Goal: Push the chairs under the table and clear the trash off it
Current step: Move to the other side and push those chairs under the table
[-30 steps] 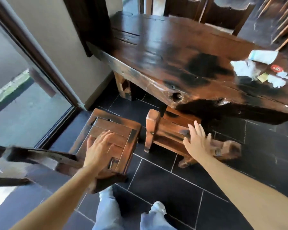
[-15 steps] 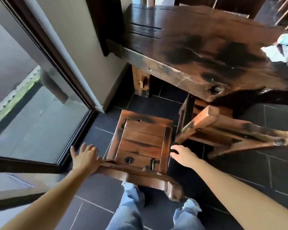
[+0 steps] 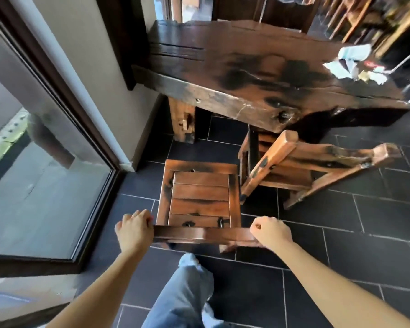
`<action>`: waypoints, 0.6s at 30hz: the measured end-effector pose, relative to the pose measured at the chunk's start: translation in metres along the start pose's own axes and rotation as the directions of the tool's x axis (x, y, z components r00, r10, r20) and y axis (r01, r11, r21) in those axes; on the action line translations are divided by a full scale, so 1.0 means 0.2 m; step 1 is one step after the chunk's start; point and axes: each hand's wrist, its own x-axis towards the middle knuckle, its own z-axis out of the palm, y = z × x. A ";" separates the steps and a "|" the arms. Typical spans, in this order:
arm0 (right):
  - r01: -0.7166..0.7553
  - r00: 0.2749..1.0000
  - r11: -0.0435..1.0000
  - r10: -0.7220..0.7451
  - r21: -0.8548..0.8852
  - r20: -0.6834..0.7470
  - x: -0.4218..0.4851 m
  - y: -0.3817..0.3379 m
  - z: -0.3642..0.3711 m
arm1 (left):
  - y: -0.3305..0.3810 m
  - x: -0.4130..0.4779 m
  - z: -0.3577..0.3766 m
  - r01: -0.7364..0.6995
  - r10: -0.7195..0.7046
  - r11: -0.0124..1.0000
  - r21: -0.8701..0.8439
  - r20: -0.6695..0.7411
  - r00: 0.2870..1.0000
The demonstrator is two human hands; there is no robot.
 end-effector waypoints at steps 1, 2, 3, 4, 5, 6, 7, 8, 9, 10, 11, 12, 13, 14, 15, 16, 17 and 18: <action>0.010 0.996 0.999 -0.007 0.043 -0.089 -0.05 0.00 0.05 | 0.00 -0.02 -0.01 0.012 -0.012 1.000 -0.021 0.018 1.000; 0.054 0.987 0.996 -0.044 0.065 -0.157 -0.06 -0.01 0.04 | -0.01 0.01 -0.01 0.053 -0.052 0.996 -0.070 0.015 0.999; 0.052 0.978 0.995 -0.034 0.086 -0.205 -0.11 0.00 0.08 | 0.00 0.02 -0.02 0.052 -0.048 0.995 -0.087 0.038 0.998; 0.028 0.973 0.994 -0.002 0.110 -0.232 -0.16 -0.01 0.12 | 0.01 0.02 -0.02 0.033 -0.030 0.997 -0.068 0.056 0.998; 0.041 0.962 0.992 -0.007 0.119 -0.274 -0.17 -0.03 0.17 | -0.02 -0.01 -0.02 0.069 -0.065 0.995 -0.071 0.063 0.996; 0.037 0.939 0.993 0.002 0.108 -0.343 -0.17 -0.02 0.19 | -0.02 0.01 -0.01 0.063 -0.058 0.994 -0.095 0.056 0.997; 0.020 0.921 0.996 0.015 0.085 -0.389 -0.17 -0.02 0.20 | 0.00 0.02 -0.01 0.050 -0.043 0.992 -0.113 0.061 0.997; 0.017 0.910 0.998 0.012 0.066 -0.415 -0.18 -0.01 0.23 | 0.00 0.00 -0.01 0.059 -0.052 0.992 -0.113 0.067 0.996; 0.018 0.904 0.998 0.008 0.056 -0.427 -0.13 -0.02 0.23 | 0.01 0.02 -0.02 0.075 -0.068 0.990 -0.115 0.069 0.995; 0.016 0.905 0.998 0.012 0.062 -0.425 -0.11 -0.02 0.23 | 0.02 0.03 -0.02 0.066 -0.060 0.989 -0.130 0.045 0.997; 0.022 0.906 0.999 0.001 0.049 -0.423 -0.13 -0.01 0.21 | 0.03 0.02 -0.05 0.061 -0.057 0.988 -0.139 0.034 0.998; 0.017 0.910 1.000 -0.004 0.027 -0.414 -0.11 0.00 0.22 | 0.02 0.05 -0.03 0.053 -0.049 0.990 -0.132 0.035 0.998; 0.026 0.909 1.000 -0.020 0.008 -0.416 -0.09 -0.01 0.22 | 0.03 0.06 -0.02 0.059 -0.053 0.991 -0.117 0.052 0.997; 0.047 0.902 0.999 -0.045 -0.004 -0.430 -0.11 0.00 0.23 | 0.02 0.02 -0.03 0.063 -0.057 0.992 -0.106 0.059 0.997; 0.054 0.899 0.998 -0.057 -0.019 -0.434 -0.09 0.00 0.22 | 0.02 0.04 -0.03 0.071 -0.063 0.989 -0.131 0.063 0.996; 0.051 0.902 0.998 -0.055 -0.019 -0.428 -0.07 0.00 0.21 | 0.04 0.08 -0.03 0.081 -0.071 0.984 -0.157 0.072 0.995; 0.044 0.901 0.999 -0.046 -0.015 -0.431 -0.06 0.00 0.19 | 0.04 0.08 -0.03 0.088 -0.076 0.982 -0.168 0.082 0.994; 0.039 0.902 0.999 -0.041 -0.014 -0.431 0.00 -0.01 0.17 | 0.06 0.14 -0.03 0.087 -0.076 0.984 -0.156 0.077 0.994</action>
